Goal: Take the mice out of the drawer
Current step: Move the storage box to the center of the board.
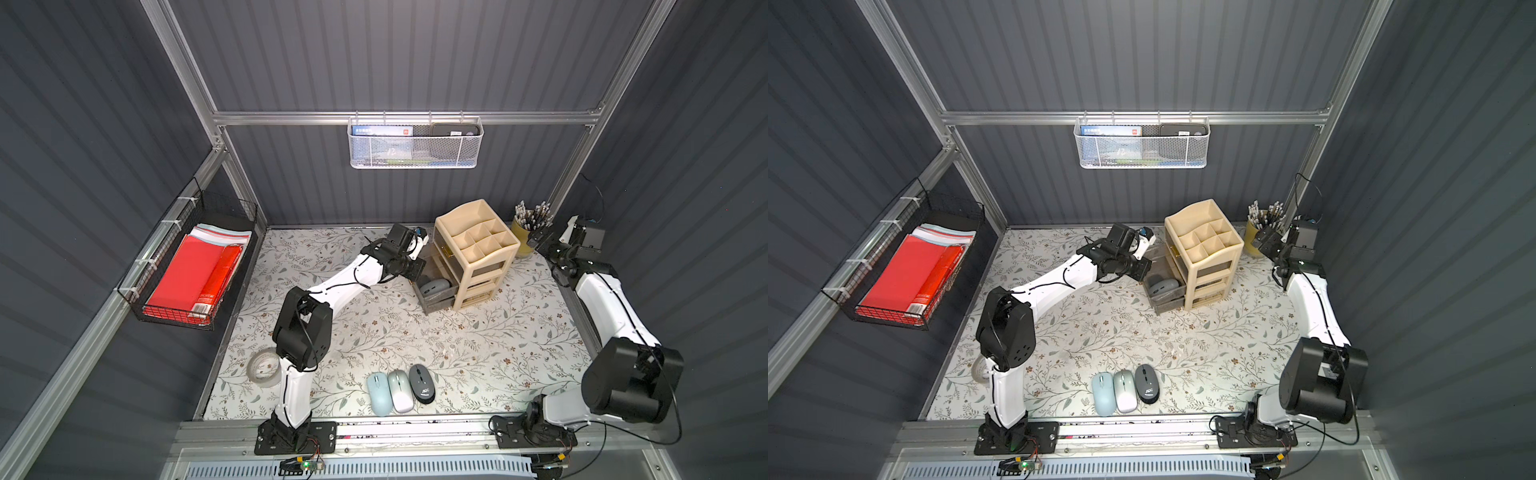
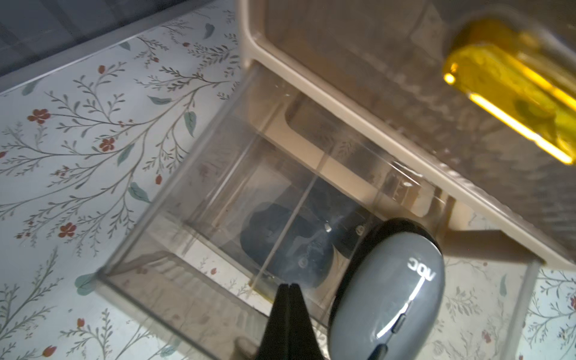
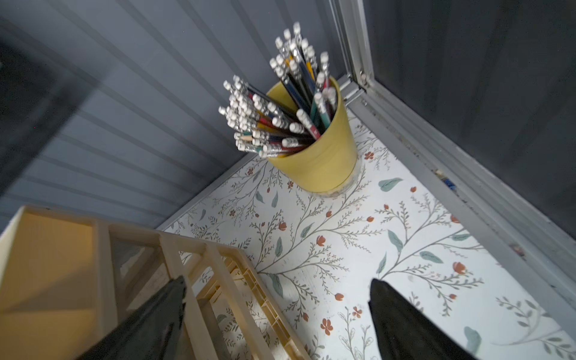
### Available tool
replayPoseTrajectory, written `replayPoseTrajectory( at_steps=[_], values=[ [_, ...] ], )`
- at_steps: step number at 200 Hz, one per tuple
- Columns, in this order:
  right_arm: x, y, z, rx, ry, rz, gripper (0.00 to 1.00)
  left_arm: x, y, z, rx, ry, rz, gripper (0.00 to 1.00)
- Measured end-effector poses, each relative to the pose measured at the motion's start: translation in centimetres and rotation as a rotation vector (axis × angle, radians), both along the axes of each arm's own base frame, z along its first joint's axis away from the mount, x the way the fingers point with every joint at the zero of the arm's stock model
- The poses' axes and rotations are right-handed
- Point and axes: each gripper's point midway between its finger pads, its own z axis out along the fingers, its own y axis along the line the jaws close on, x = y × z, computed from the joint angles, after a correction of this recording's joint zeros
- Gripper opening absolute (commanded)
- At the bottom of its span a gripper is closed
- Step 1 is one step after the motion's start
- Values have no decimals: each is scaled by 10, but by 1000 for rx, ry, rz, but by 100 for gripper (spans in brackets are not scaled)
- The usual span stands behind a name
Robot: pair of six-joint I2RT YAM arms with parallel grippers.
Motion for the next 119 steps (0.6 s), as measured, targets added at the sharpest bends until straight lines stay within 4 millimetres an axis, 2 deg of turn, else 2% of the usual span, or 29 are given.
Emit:
replayPoseTrajectory(
  at_steps=[43,74,95,119],
  values=[
    [16,23,-18,86,28,127,94,-19,-11,-5,79,-26,-83,0],
    [28,41,-38,143,67,209,94,-21,-13,-3,114,-47,-89,0],
    [36,60,-60,163,113,269,94,-17,-11,-3,120,-64,-75,0],
    [41,92,-80,158,162,342,93,-17,-4,0,128,-90,-53,0]
  ],
)
